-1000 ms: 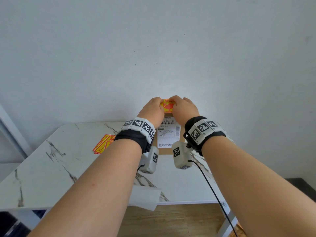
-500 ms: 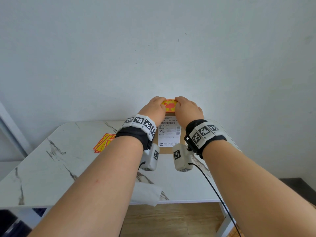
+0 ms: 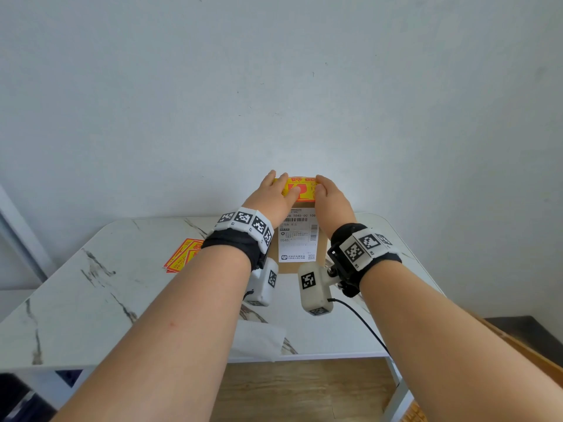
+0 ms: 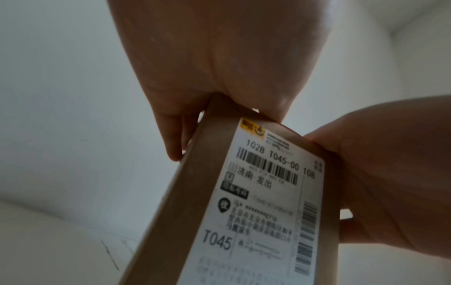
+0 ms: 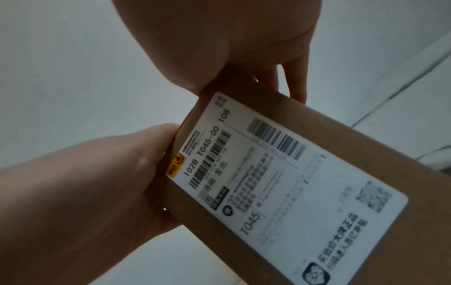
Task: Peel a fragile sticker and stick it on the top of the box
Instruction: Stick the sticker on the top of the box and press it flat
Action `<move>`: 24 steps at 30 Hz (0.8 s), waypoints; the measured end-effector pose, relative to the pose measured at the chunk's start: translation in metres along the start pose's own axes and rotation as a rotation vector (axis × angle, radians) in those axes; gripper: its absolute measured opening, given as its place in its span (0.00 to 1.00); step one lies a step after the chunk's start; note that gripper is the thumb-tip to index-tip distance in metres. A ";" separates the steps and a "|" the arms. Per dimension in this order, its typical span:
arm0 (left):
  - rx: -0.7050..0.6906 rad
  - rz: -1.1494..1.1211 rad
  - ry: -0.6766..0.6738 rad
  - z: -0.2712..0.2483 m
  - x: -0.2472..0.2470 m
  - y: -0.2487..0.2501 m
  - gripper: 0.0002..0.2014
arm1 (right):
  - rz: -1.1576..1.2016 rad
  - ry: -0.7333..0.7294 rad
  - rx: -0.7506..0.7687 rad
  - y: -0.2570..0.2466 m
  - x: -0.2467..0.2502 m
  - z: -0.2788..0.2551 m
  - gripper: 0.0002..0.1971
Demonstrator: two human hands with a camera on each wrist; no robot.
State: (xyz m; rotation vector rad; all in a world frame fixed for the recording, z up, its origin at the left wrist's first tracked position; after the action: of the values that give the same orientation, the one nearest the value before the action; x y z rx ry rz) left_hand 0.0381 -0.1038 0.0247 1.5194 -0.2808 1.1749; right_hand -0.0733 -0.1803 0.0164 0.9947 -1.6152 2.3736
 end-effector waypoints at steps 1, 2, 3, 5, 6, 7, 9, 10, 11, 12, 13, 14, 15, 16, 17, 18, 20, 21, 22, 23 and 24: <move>0.000 -0.002 0.003 -0.001 0.000 0.000 0.32 | -0.006 -0.004 0.000 0.000 0.000 -0.001 0.23; -0.002 -0.005 0.005 -0.001 0.001 0.000 0.32 | -0.015 -0.012 0.000 0.000 0.001 -0.002 0.23; -0.005 -0.011 0.004 -0.002 0.001 0.001 0.32 | -0.023 -0.023 -0.001 0.000 0.001 -0.002 0.23; -0.022 -0.028 -0.003 -0.003 0.002 0.004 0.31 | -0.028 -0.046 -0.006 -0.002 0.003 0.000 0.23; -0.035 -0.037 -0.002 -0.003 0.003 0.006 0.31 | -0.026 -0.057 -0.010 -0.004 0.004 0.002 0.24; -0.044 -0.043 0.001 -0.003 0.005 0.007 0.31 | -0.026 -0.067 -0.011 -0.006 0.006 0.004 0.24; -0.035 -0.046 0.008 -0.003 0.007 0.007 0.30 | -0.036 -0.098 -0.006 -0.012 0.006 0.009 0.25; -0.022 -0.046 0.012 -0.003 0.008 0.006 0.31 | -0.045 -0.117 -0.001 -0.015 0.005 0.010 0.25; -0.013 -0.046 0.017 -0.004 0.009 0.005 0.31 | -0.055 -0.134 0.001 -0.016 0.004 0.010 0.25; -0.014 -0.047 0.023 -0.005 0.008 0.005 0.32 | -0.058 -0.147 -0.006 -0.016 0.002 0.010 0.25; -0.021 -0.049 0.030 -0.006 0.008 0.006 0.32 | -0.055 -0.156 -0.018 -0.015 0.001 0.009 0.25; -0.029 -0.056 0.038 -0.006 0.008 0.006 0.32 | -0.046 -0.157 -0.035 -0.013 -0.001 0.009 0.25; -0.030 -0.065 0.043 -0.007 0.008 0.006 0.33 | -0.037 -0.153 -0.051 -0.011 -0.001 0.009 0.26; -0.025 -0.073 0.048 -0.007 0.008 0.006 0.33 | -0.032 -0.148 -0.061 -0.010 -0.001 0.009 0.26; -0.020 -0.077 0.051 -0.007 0.008 0.005 0.34 | -0.032 -0.146 -0.069 -0.009 -0.001 0.008 0.25; -0.017 -0.076 0.053 -0.007 0.009 0.004 0.34 | -0.031 -0.142 -0.079 -0.009 -0.001 0.008 0.25; -0.012 -0.066 0.045 -0.006 0.010 0.003 0.35 | -0.028 -0.130 -0.087 -0.008 0.001 0.008 0.24; -0.008 -0.063 0.039 -0.005 0.010 0.002 0.36 | -0.025 -0.123 -0.088 -0.008 0.002 0.007 0.23; -0.004 -0.065 0.035 -0.004 0.009 0.002 0.36 | -0.017 -0.119 -0.090 -0.007 0.003 0.006 0.23; -0.001 -0.071 0.036 -0.004 0.009 0.001 0.36 | -0.010 -0.117 -0.094 -0.007 0.003 0.005 0.22; 0.001 -0.079 0.043 -0.004 0.009 0.001 0.36 | 0.001 -0.114 -0.096 -0.006 0.003 0.005 0.22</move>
State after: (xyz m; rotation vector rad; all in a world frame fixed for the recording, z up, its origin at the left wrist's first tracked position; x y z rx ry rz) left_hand 0.0399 -0.0971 0.0317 1.4915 -0.1900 1.1438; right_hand -0.0705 -0.1829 0.0238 1.1285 -1.7502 2.2540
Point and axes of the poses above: each hand's wrist, its own z-axis towards the middle knuckle, its own x-axis out of the back of the hand, y = z × x, the point moved 9 cm from there along z, towards the middle knuckle, and after that the axes turned 7 degrees about -z, right-handed, at the moved point
